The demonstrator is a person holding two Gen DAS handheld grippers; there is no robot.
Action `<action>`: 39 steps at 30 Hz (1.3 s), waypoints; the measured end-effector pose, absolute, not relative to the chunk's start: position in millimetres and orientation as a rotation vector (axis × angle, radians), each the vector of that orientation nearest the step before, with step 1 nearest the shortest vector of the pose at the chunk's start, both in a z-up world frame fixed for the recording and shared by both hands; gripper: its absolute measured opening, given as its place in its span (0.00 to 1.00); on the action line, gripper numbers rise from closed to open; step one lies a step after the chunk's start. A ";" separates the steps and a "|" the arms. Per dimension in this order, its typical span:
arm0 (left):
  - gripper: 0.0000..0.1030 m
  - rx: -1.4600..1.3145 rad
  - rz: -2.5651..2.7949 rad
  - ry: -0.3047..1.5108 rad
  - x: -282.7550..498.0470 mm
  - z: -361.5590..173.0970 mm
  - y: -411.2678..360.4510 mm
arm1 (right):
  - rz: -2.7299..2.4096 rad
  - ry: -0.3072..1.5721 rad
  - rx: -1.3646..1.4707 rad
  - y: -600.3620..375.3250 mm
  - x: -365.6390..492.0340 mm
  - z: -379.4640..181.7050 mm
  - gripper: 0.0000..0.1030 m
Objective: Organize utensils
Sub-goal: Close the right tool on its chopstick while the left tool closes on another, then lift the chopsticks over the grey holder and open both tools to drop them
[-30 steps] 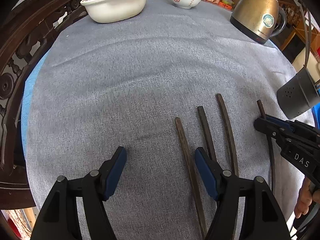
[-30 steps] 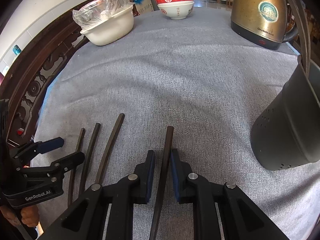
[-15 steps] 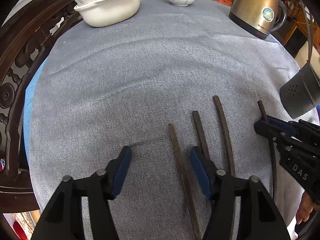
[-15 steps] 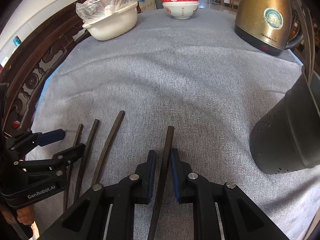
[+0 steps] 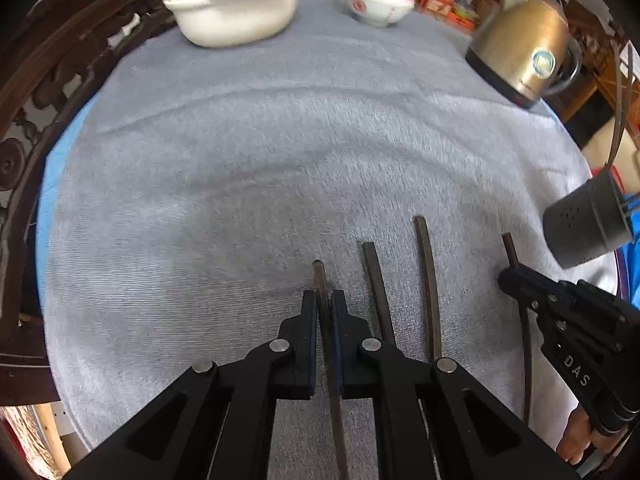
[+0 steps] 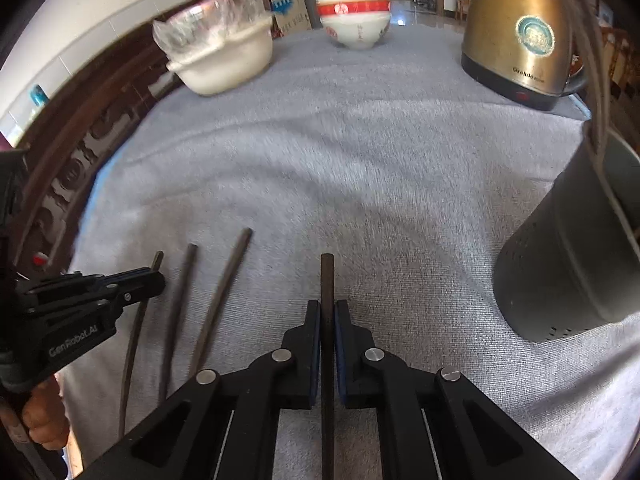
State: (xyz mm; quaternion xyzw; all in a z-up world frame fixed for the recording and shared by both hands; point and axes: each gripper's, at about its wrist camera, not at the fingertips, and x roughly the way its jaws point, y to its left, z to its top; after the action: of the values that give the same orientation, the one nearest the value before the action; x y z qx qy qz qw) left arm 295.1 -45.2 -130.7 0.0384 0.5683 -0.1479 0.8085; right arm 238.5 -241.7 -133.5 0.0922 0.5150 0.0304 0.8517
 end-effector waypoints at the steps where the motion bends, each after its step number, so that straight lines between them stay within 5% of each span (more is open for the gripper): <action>1: 0.07 0.076 -0.309 1.202 294.3 -126.0 -43.3 | 0.062 1.070 0.198 -243.0 236.0 -129.2 0.07; 20: 0.05 -0.036 -0.378 0.898 258.1 14.1 -31.2 | 0.105 0.627 0.306 -282.4 163.1 9.6 0.07; 39: 0.05 -0.051 -0.561 0.685 244.8 112.3 -126.8 | -0.090 0.321 0.377 -366.8 112.9 85.7 0.07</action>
State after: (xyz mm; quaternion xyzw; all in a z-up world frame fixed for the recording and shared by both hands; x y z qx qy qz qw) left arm 244.8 -126.8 112.3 -0.0246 0.3314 -0.2715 0.9032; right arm 112.9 -366.8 85.7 0.1865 0.1589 -0.0444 0.9685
